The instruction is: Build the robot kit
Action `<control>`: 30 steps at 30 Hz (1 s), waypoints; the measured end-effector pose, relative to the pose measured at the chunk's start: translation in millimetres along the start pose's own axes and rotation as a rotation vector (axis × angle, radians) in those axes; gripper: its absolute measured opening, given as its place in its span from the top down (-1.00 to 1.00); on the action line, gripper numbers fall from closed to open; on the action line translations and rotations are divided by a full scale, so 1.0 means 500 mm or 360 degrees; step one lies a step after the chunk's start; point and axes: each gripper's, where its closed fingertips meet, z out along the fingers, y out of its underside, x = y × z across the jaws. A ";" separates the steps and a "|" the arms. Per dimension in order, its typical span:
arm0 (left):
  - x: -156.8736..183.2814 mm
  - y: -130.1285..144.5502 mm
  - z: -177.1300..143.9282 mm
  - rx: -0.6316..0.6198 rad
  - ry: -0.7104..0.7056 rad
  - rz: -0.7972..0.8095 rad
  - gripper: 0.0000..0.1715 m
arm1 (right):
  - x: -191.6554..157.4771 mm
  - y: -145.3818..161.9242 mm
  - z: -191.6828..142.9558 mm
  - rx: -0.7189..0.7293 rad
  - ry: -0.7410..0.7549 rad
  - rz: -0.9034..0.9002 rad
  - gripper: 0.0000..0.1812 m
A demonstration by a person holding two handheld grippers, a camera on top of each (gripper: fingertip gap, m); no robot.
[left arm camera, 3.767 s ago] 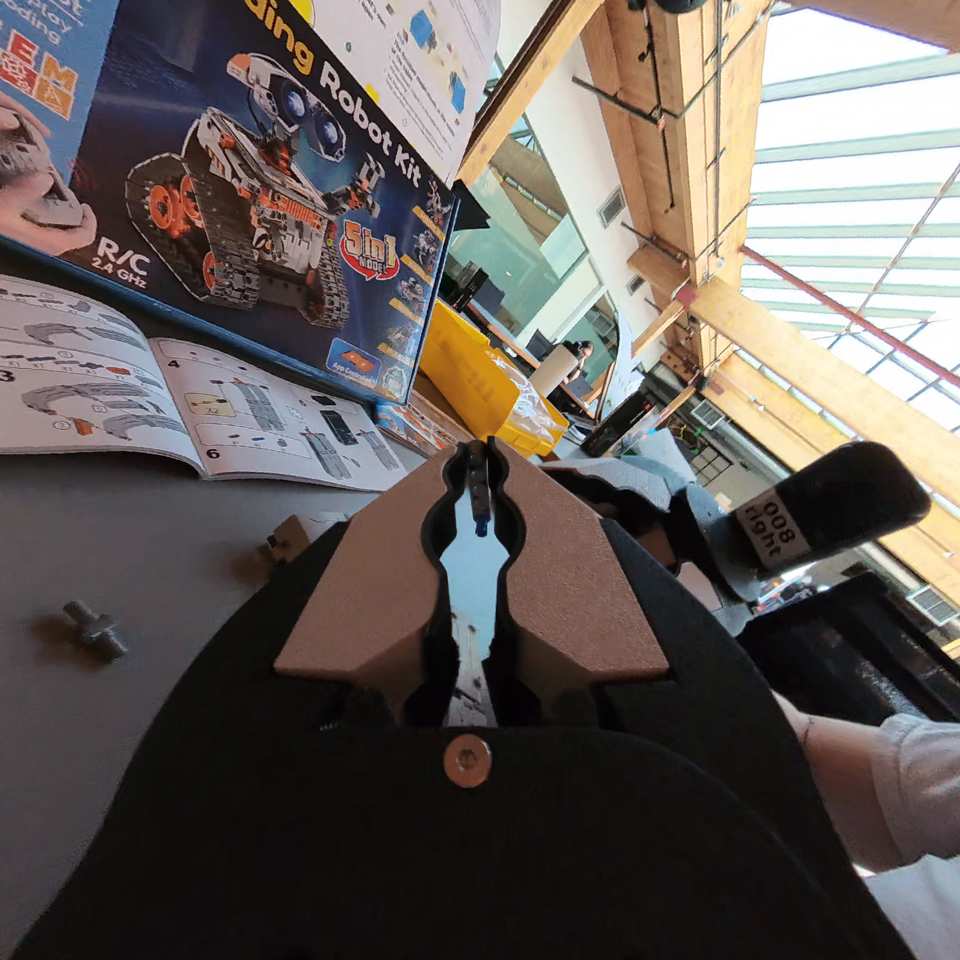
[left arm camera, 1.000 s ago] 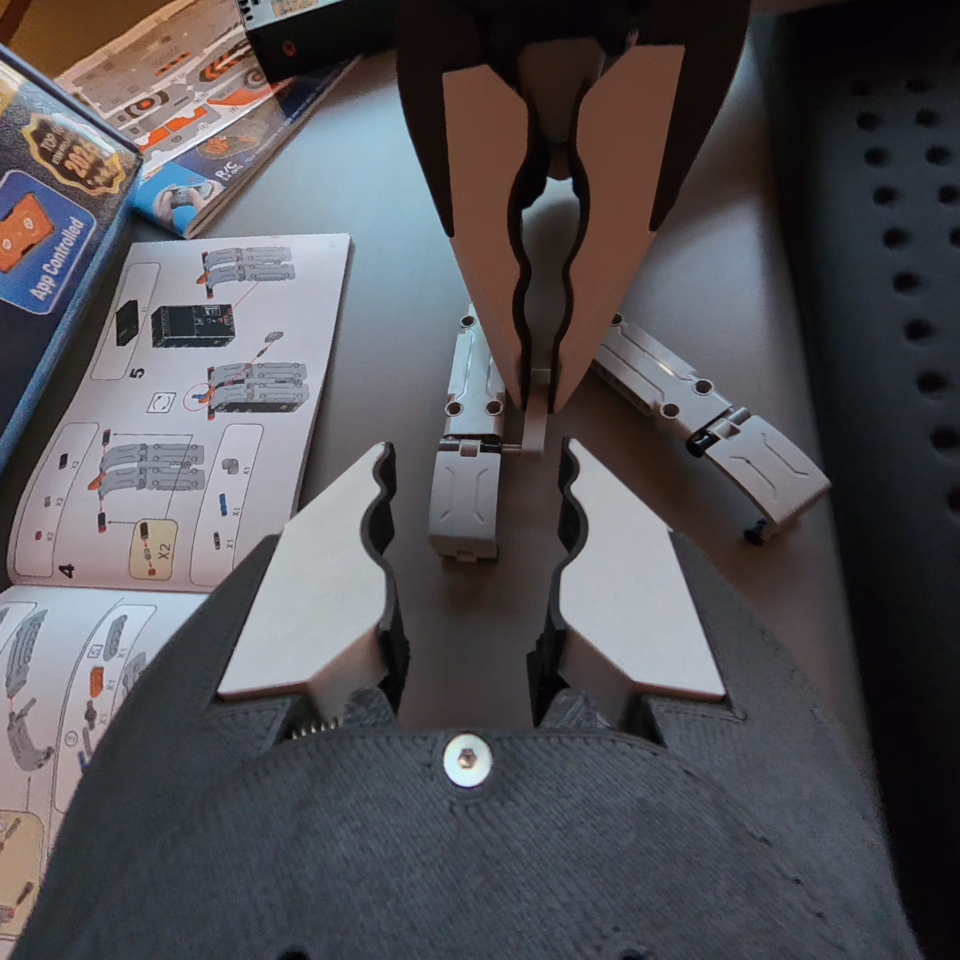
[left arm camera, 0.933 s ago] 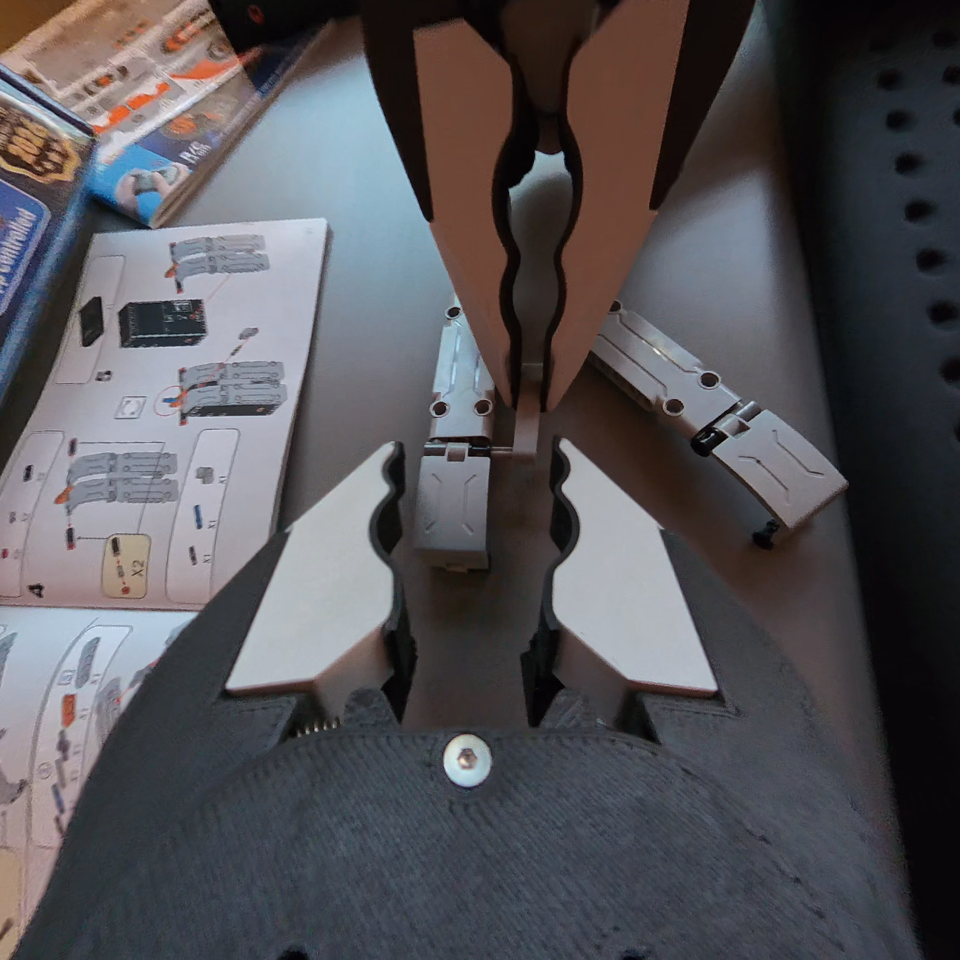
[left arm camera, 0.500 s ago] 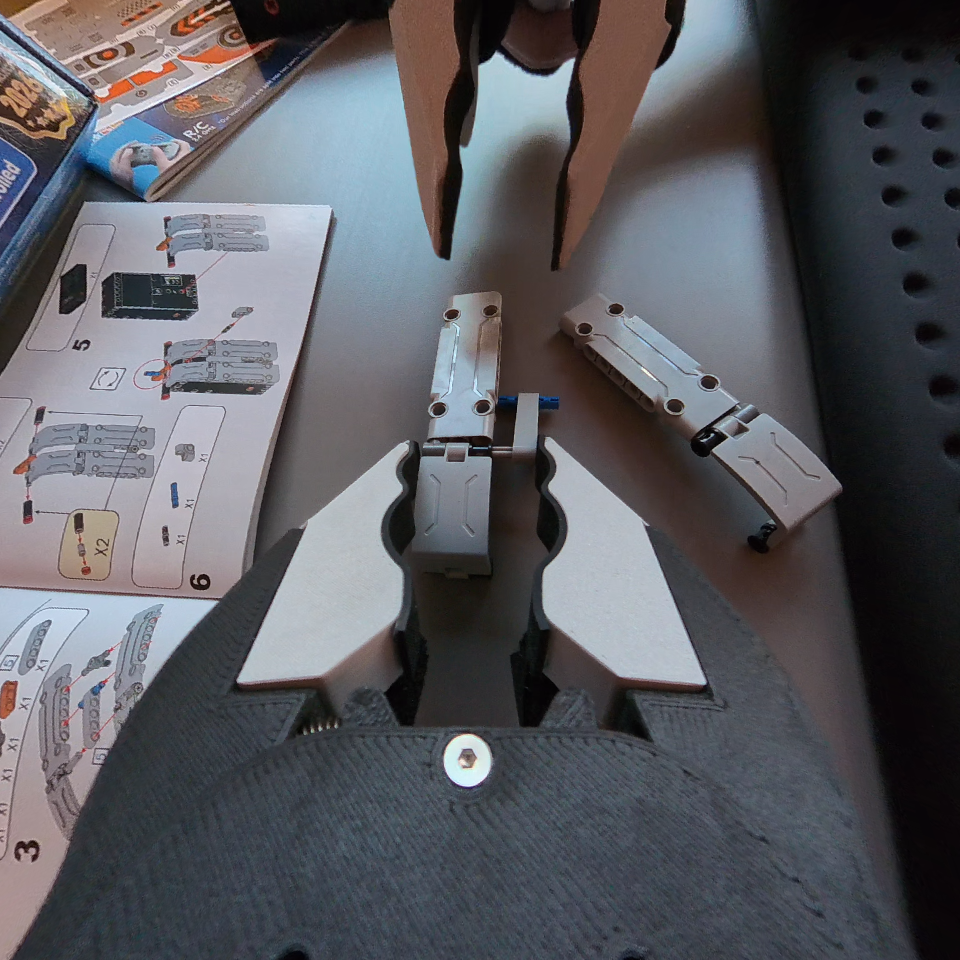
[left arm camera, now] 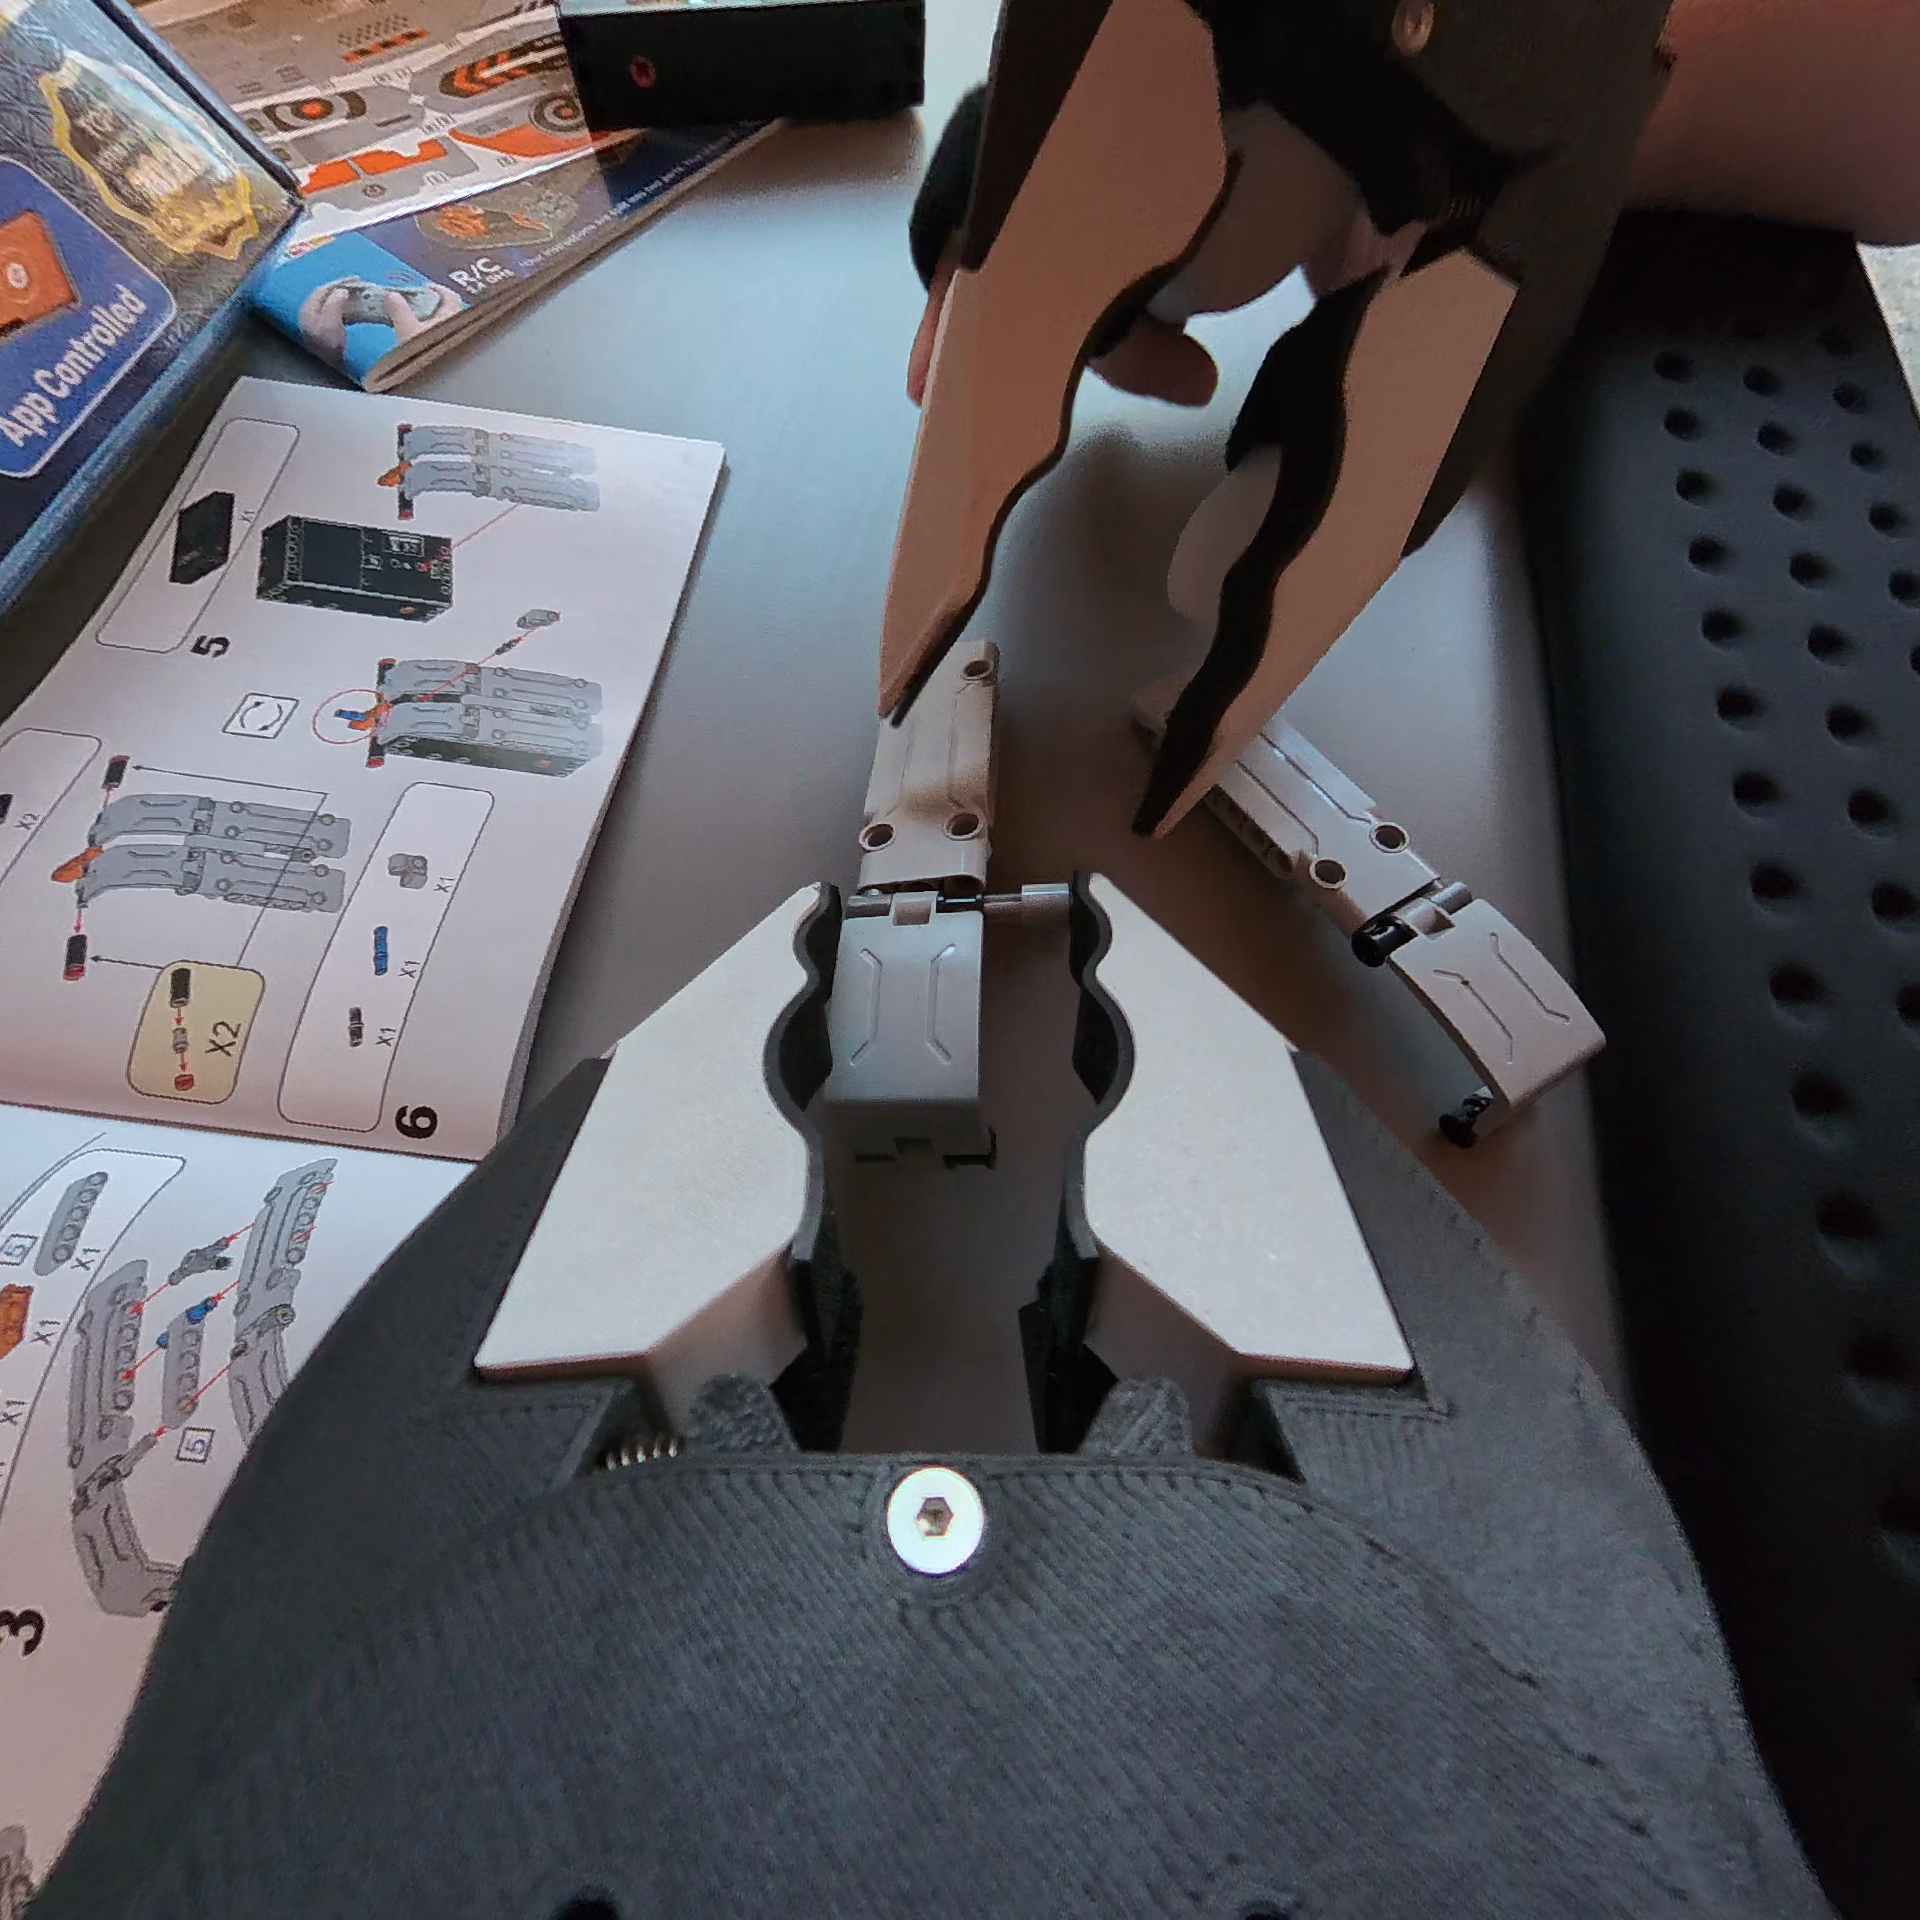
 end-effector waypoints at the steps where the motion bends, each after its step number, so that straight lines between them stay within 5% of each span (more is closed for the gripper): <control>1: 0.000 -0.003 -0.002 0.0013 0.0001 -0.0014 0.49 | 0.003 0.001 0.004 -0.0013 0.0020 0.0007 0.41; 14: -0.007 -0.116 -0.038 0.0191 -0.0118 -0.0121 0.50 | 0.074 -0.075 -0.019 0.0264 0.0402 0.0128 0.06; 22: -0.011 -0.188 -0.060 0.0349 -0.0241 -0.0239 0.50 | 0.126 -0.122 -0.081 0.0428 0.0753 0.0185 0.28; 30: -0.008 -0.180 -0.070 0.0387 -0.0205 -0.0320 0.50 | 0.133 -0.106 -0.094 0.0330 0.0793 0.0092 0.37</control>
